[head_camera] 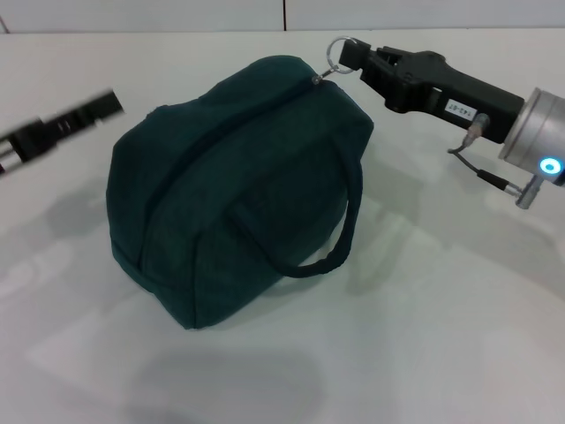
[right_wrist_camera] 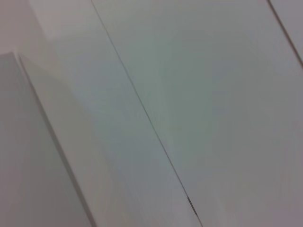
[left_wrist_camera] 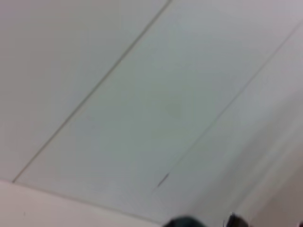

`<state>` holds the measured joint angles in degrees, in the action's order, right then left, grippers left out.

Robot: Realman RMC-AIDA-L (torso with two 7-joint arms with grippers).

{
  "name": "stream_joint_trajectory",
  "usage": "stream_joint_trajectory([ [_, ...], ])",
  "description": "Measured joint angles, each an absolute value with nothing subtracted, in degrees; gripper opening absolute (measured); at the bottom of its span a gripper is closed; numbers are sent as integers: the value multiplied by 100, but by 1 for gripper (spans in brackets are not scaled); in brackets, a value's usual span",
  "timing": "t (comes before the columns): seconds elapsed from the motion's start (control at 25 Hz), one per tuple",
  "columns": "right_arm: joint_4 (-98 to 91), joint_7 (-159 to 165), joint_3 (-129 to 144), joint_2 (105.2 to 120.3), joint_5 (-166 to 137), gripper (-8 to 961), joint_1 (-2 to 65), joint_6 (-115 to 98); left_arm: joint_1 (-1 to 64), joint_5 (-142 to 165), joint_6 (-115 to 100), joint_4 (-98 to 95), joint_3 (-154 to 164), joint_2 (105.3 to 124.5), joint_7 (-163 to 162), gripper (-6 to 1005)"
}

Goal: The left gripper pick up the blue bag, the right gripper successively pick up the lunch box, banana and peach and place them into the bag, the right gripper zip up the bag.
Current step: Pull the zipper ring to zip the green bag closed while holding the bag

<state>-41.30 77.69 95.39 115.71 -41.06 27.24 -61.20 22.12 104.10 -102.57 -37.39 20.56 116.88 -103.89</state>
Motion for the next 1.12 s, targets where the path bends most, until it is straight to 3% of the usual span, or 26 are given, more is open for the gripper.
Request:
stream_joint_trajectory([
  [0.12, -4073, 7762, 9485, 11565, -4103, 15, 2695, -6272, 2325, 10136, -10249, -3725, 2056, 11625, -10588, 627],
  [0.36, -3994, 7705, 9478, 11566, -4108, 15, 2686, -6471, 3154, 10384, -10132, -3611, 2291, 11493, -10822, 856],
  [0.44, -3990, 7693, 9476, 11566, -4109, 15, 2685, -6507, 3379, 10521, -10051, -3600, 2476, 11486, -10907, 894],
  [0.72, -3989, 7682, 9474, 11582, -4110, 16, 2695, -6583, 3916, 10999, -9601, -3665, 3436, 11460, -11552, 866],
  [1.12, -3939, 7681, 9491, 11583, -4084, 16, 2688, -6746, 4111, 11448, -9217, -3682, 3819, 11496, -11736, 825],
])
